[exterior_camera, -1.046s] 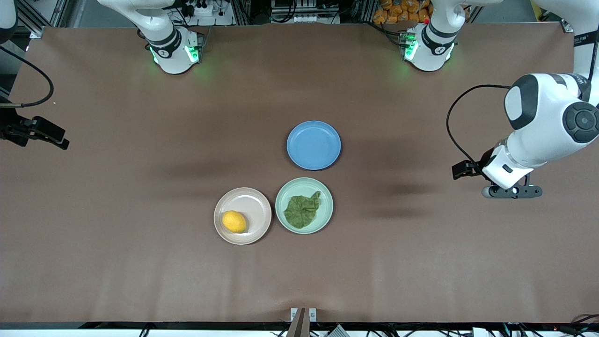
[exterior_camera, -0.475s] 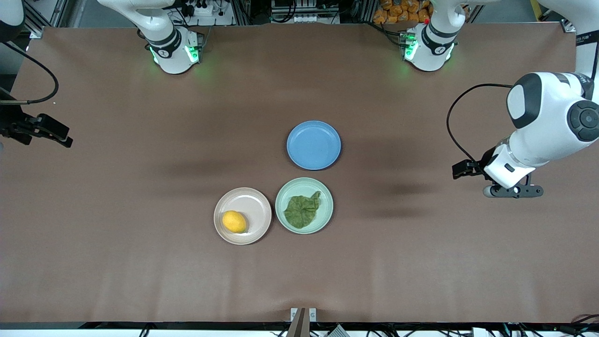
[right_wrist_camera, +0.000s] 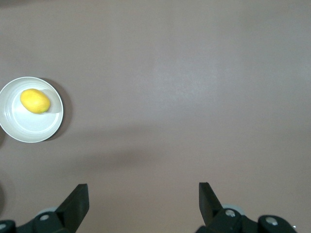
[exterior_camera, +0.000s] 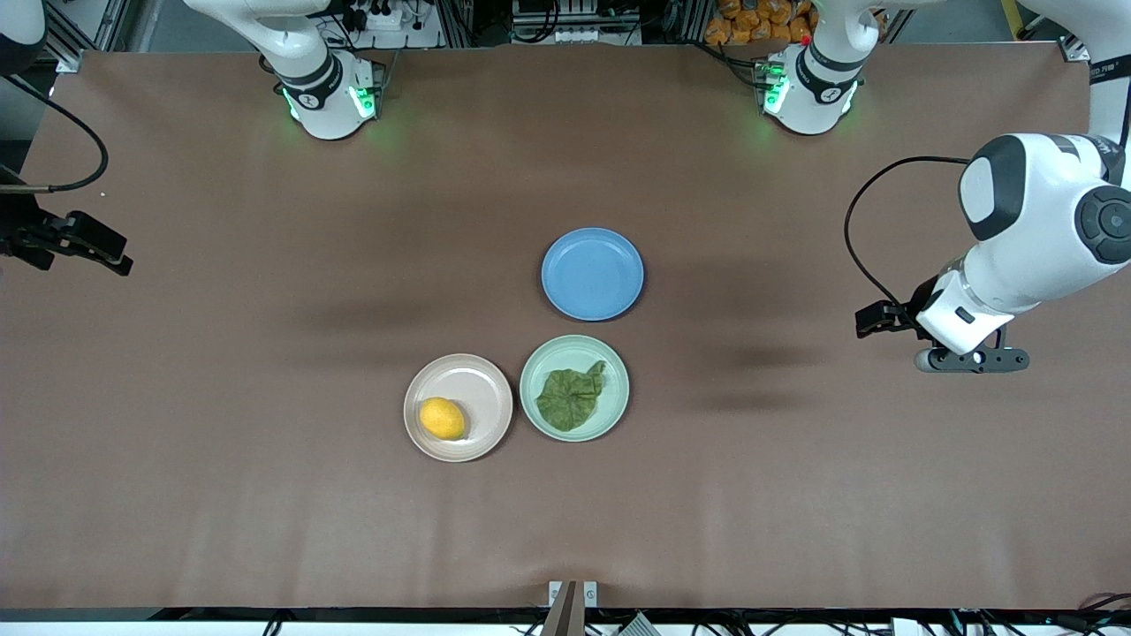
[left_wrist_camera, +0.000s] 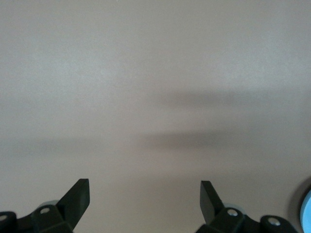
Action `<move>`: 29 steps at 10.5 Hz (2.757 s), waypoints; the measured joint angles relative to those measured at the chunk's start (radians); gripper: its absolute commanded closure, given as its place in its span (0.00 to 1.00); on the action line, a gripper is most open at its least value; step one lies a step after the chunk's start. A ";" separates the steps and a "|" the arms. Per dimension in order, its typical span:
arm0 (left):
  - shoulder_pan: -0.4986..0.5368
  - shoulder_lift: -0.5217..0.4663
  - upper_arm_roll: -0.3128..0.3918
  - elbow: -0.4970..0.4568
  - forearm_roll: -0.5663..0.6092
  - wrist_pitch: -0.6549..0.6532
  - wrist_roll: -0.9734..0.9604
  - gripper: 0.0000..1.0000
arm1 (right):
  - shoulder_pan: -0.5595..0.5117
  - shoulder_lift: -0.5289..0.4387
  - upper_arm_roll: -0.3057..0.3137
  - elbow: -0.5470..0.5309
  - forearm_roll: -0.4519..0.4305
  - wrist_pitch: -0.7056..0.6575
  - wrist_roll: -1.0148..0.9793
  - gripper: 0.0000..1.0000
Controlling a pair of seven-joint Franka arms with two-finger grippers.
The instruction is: Place lemon and lettuce in plates
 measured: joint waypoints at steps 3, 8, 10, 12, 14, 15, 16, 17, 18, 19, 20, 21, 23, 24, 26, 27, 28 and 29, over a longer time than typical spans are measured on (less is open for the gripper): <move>0.007 -0.007 0.000 0.028 0.000 -0.026 0.000 0.00 | -0.001 -0.028 -0.001 -0.029 -0.004 0.000 0.000 0.00; 0.023 -0.069 -0.001 0.140 0.000 -0.249 0.000 0.00 | -0.001 -0.043 -0.002 -0.046 -0.004 0.014 0.000 0.00; 0.025 -0.119 -0.001 0.155 0.000 -0.301 0.000 0.00 | -0.001 -0.043 -0.002 -0.047 -0.004 0.016 0.000 0.00; 0.026 -0.148 -0.001 0.214 0.000 -0.380 0.000 0.00 | -0.001 -0.043 -0.002 -0.048 -0.004 0.017 0.000 0.00; 0.026 -0.154 -0.002 0.292 0.000 -0.496 0.000 0.00 | -0.001 -0.043 -0.002 -0.049 -0.004 0.020 0.000 0.00; 0.026 -0.156 -0.004 0.321 0.000 -0.530 0.000 0.00 | -0.001 -0.043 -0.002 -0.049 -0.004 0.023 0.000 0.00; 0.026 -0.160 -0.013 0.339 0.000 -0.543 -0.002 0.00 | -0.001 -0.043 -0.001 -0.050 -0.004 0.027 0.000 0.00; 0.026 -0.166 -0.022 0.343 0.000 -0.549 -0.018 0.00 | 0.000 -0.043 0.000 -0.050 -0.004 0.028 0.000 0.00; 0.026 -0.167 -0.027 0.343 0.000 -0.550 -0.026 0.00 | 0.001 -0.043 0.002 -0.050 -0.004 0.029 -0.003 0.00; 0.027 -0.166 -0.029 0.340 0.000 -0.544 -0.027 0.00 | 0.001 -0.043 0.003 -0.050 -0.004 0.029 -0.028 0.00; 0.028 -0.163 -0.029 0.336 0.000 -0.540 -0.027 0.00 | 0.001 -0.043 0.003 -0.050 -0.004 0.029 -0.067 0.00; 0.032 -0.158 -0.029 0.334 0.000 -0.539 -0.027 0.00 | 0.001 -0.043 0.003 -0.050 -0.004 0.029 -0.091 0.00; 0.040 -0.137 -0.029 0.331 0.000 -0.537 -0.027 0.00 | 0.001 -0.043 0.003 -0.051 0.013 0.024 -0.103 0.00; 0.041 -0.121 -0.029 0.330 0.000 -0.534 -0.027 0.00 | 0.000 -0.043 0.002 -0.051 0.030 0.019 -0.103 0.00; 0.044 -0.085 -0.029 0.329 0.000 -0.521 -0.027 0.00 | -0.001 -0.043 0.000 -0.052 0.045 0.011 -0.104 0.00; 0.049 -0.073 -0.029 0.329 0.000 -0.510 -0.027 0.00 | -0.001 -0.043 0.000 -0.052 0.046 0.008 -0.104 0.00; 0.060 -0.066 -0.030 0.329 0.005 -0.499 -0.027 0.00 | -0.001 -0.043 0.000 -0.052 0.046 0.005 -0.104 0.00; 0.078 -0.063 -0.041 0.329 0.032 -0.492 -0.027 0.00 | -0.001 -0.043 -0.001 -0.052 0.046 0.000 -0.104 0.00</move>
